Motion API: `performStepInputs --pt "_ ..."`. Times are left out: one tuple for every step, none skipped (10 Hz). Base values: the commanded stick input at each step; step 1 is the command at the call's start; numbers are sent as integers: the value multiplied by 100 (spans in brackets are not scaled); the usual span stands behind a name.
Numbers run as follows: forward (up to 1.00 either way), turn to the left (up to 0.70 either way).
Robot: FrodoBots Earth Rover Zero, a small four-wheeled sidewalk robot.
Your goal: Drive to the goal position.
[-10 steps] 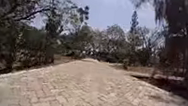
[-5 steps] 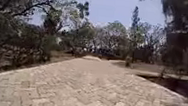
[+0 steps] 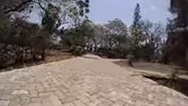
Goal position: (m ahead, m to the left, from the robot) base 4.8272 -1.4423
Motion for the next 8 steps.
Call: performStepInputs --pt "100 0" --pt "100 0" --pt "100 0" --pt "100 0" --pt "100 0" --pt "100 0" --pt "100 0" --pt "100 0"
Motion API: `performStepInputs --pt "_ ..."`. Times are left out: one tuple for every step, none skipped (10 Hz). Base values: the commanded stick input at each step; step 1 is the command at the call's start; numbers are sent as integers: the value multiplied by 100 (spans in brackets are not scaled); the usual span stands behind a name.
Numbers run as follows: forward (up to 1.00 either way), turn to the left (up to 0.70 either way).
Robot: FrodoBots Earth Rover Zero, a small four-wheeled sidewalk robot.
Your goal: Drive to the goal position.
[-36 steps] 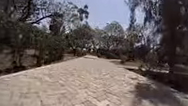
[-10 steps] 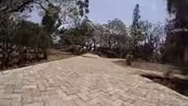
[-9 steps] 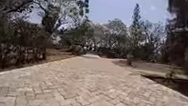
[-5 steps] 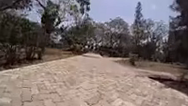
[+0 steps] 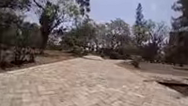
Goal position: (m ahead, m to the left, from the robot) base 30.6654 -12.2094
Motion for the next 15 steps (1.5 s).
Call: performStepInputs --pt "100 0" --pt "100 0" --pt "100 0" --pt "100 0" --pt "100 0" --pt "100 0" --pt "100 0" --pt "100 0" --pt "100 0" --pt "100 0" --pt "100 0" --pt "100 0" --pt "100 0" --pt "100 0" --pt "100 0"
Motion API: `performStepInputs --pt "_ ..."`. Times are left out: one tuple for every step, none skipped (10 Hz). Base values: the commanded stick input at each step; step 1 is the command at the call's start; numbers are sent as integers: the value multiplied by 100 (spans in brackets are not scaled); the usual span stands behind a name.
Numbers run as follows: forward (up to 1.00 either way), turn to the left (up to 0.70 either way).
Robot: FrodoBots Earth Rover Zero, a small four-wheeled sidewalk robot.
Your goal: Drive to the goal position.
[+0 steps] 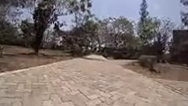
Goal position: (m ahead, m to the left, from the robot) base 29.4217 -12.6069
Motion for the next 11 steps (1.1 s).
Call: performStepInputs --pt "100 0" --pt "100 0" --pt "100 0" --pt "100 0" --pt "100 0" --pt "100 0" --pt "100 0" --pt "100 0" --pt "100 0" --pt "100 0" --pt "100 0"
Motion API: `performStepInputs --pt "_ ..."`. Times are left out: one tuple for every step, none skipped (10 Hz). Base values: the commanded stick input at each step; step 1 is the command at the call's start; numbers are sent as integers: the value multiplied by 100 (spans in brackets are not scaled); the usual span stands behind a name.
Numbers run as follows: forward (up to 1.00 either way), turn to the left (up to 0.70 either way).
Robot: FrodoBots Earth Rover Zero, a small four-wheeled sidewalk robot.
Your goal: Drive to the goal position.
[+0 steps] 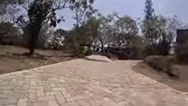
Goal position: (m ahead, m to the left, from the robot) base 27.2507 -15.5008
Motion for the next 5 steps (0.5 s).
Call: performStepInputs --pt "100 0" --pt "83 0" --pt "50 0" --pt "0 0" --pt "0 0"
